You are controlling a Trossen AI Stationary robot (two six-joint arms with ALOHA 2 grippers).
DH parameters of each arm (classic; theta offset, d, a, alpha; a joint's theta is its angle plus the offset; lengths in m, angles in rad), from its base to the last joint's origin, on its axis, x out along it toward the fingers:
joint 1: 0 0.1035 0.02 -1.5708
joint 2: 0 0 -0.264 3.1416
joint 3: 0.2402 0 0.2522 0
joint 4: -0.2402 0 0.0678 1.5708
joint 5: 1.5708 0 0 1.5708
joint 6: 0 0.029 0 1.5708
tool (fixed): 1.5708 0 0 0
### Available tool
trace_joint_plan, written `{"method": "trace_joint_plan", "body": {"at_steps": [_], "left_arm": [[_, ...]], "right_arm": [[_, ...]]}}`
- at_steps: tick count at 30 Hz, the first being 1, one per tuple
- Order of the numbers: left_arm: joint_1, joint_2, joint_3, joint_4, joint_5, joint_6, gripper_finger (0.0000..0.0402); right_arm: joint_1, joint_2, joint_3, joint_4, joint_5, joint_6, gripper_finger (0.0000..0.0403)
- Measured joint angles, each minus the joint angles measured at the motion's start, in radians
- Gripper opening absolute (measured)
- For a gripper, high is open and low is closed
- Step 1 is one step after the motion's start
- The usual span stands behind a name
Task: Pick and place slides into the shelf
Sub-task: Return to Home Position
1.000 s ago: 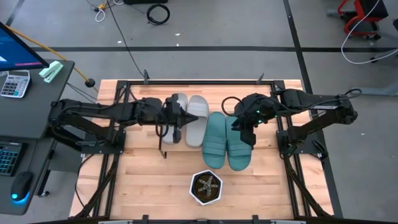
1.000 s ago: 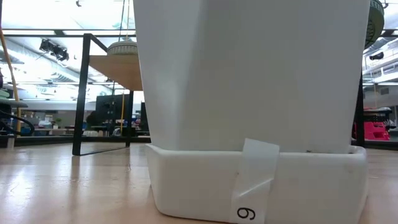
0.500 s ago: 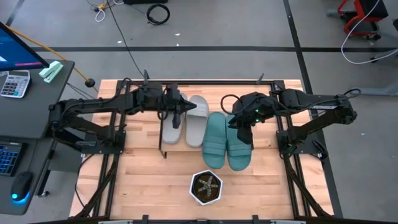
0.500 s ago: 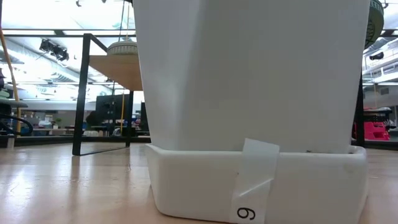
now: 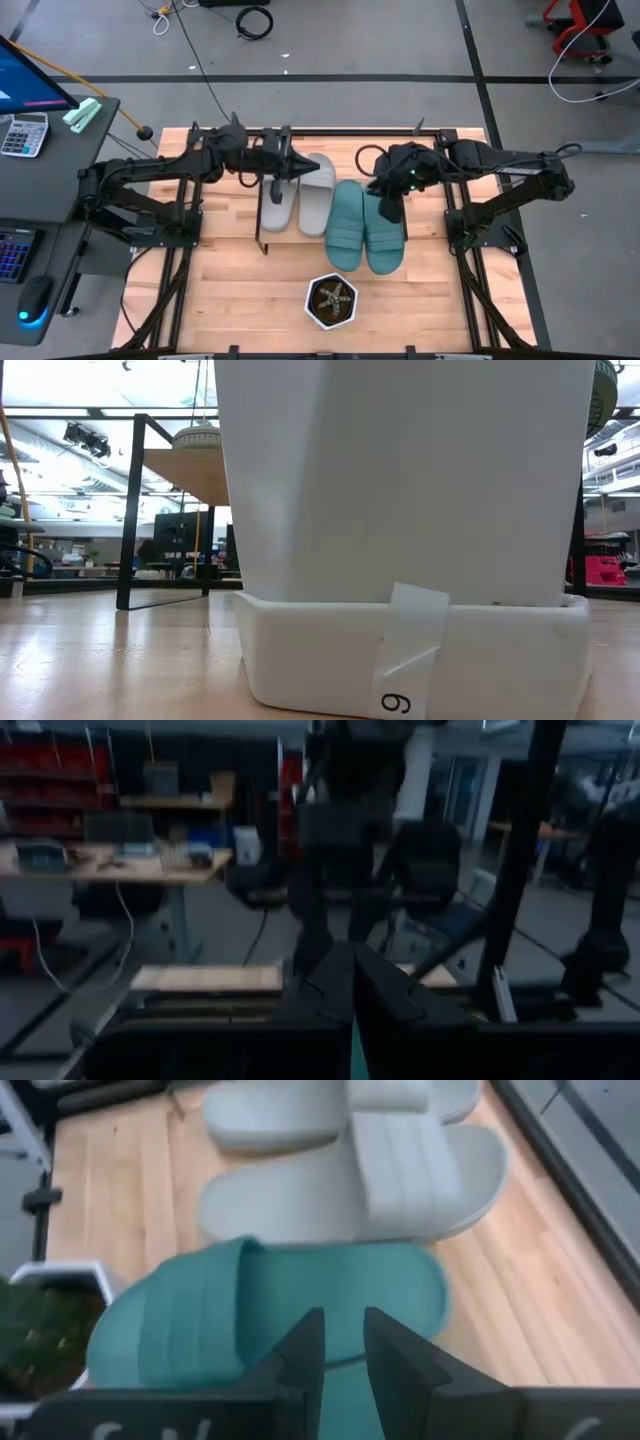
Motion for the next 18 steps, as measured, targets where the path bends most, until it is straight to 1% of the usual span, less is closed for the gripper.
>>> {"method": "trace_joint_plan", "body": {"at_steps": [5, 7, 9, 10, 12, 14, 15, 18], "left_arm": [[0.014, -0.022, 0.000, 0.053, -0.022, -0.022, 0.0016], [0.013, -0.049, -0.032, 0.062, -0.043, -0.009, 0.0011], [0.023, -0.081, -0.107, 0.074, -0.070, -0.039, 0.0006], [0.029, -0.095, -0.156, 0.110, -0.075, -0.070, 0.0005], [0.041, -0.142, -0.259, 0.222, -0.084, -0.135, 0.0004], [0.049, -0.192, -0.336, 0.362, -0.092, -0.185, 0.0008], [0.051, -0.220, -0.372, 0.399, -0.102, -0.208, 0.0011], [0.053, -0.302, -0.456, 0.397, -0.183, -0.220, 0.0017]], "right_arm": [[-0.076, 0.000, 0.000, 0.063, 0.018, 0.023, 0.0080], [-0.104, 0.000, 0.000, 0.072, 0.018, 0.026, 0.0080], [-0.121, 0.000, 0.000, 0.069, 0.011, 0.034, 0.0080], [-0.128, 0.000, 0.000, 0.069, -0.001, 0.038, 0.0080], [-0.133, 0.000, 0.000, 0.068, -0.010, 0.040, 0.0080], [-0.133, 0.000, 0.000, 0.068, -0.012, 0.029, 0.0080], [-0.133, 0.000, 0.000, 0.068, -0.012, 0.019, 0.0080], [-0.142, 0.000, 0.000, 0.072, -0.014, -0.024, 0.0080]]}}
